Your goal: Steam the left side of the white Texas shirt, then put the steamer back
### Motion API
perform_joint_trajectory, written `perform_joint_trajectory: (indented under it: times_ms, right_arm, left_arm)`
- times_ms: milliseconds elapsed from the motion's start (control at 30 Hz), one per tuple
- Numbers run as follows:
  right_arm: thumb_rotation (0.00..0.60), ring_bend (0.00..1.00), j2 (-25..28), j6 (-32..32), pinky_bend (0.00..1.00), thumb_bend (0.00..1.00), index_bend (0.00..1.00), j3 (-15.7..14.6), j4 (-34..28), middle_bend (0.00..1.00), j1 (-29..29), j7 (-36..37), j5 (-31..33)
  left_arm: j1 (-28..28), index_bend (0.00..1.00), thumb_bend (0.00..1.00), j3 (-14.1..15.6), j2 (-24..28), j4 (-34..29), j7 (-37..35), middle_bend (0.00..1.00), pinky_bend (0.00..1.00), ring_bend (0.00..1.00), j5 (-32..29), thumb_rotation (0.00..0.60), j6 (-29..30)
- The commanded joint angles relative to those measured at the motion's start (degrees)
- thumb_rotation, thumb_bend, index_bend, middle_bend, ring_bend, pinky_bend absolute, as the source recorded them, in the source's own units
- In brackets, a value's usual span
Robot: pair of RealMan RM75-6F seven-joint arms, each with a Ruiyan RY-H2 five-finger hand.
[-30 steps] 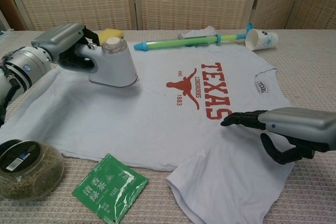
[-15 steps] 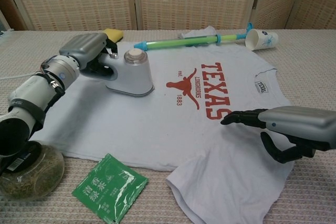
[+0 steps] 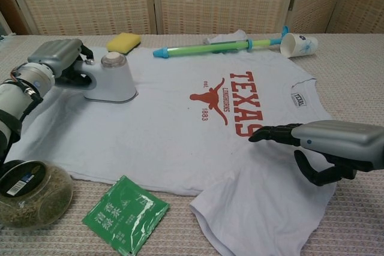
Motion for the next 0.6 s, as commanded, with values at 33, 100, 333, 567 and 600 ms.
perform_joint_trajectory:
  times_ms: [33, 100, 333, 567, 600]
  right_arm:
    - [0.587, 0.0, 0.0, 0.1, 0.01, 1.0, 0.0, 0.0, -0.1, 0.0, 0.0, -0.1, 0.0]
    - [0.586, 0.0, 0.0, 0.1, 0.01, 1.0, 0.0, 0.0, -0.2, 0.0, 0.0, -0.3, 0.1]
    - [0.587, 0.0, 0.0, 0.1, 0.02, 1.0, 0.0, 0.0, -0.3, 0.0, 0.2, -0.3, 0.2]
    - [0.587, 0.0, 0.0, 0.2, 0.02, 1.0, 0.0, 0.0, -0.3, 0.0, 0.2, -0.1, 0.3]
    - [0.587, 0.0, 0.1, 0.3, 0.01, 1.0, 0.0, -0.1, -0.3, 0.0, 0.1, 0.0, 0.3]
  left_arm:
    - [1.2, 0.75, 0.66, -0.8, 0.9, 1.6, -1.6, 0.97, 0.81, 0.85, -1.1, 0.6, -0.8]
    - [1.8, 0.75, 0.66, -1.2, 1.4, 2.1, -2.7, 0.97, 0.81, 0.85, -1.6, 0.6, -1.2]
    - [4.0, 0.75, 0.66, -0.3, 3.8, -1.6, -10.2, 0.97, 0.81, 0.85, 0.5, 0.6, 3.4]
    - [3.5, 0.75, 0.66, 2.2, 4.5, -8.2, -9.9, 0.97, 0.81, 0.85, 4.7, 0.6, 9.1]
    - [2.9, 0.75, 0.66, 2.3, 4.3, -8.9, -8.9, 0.97, 0.81, 0.85, 4.8, 0.6, 8.9]
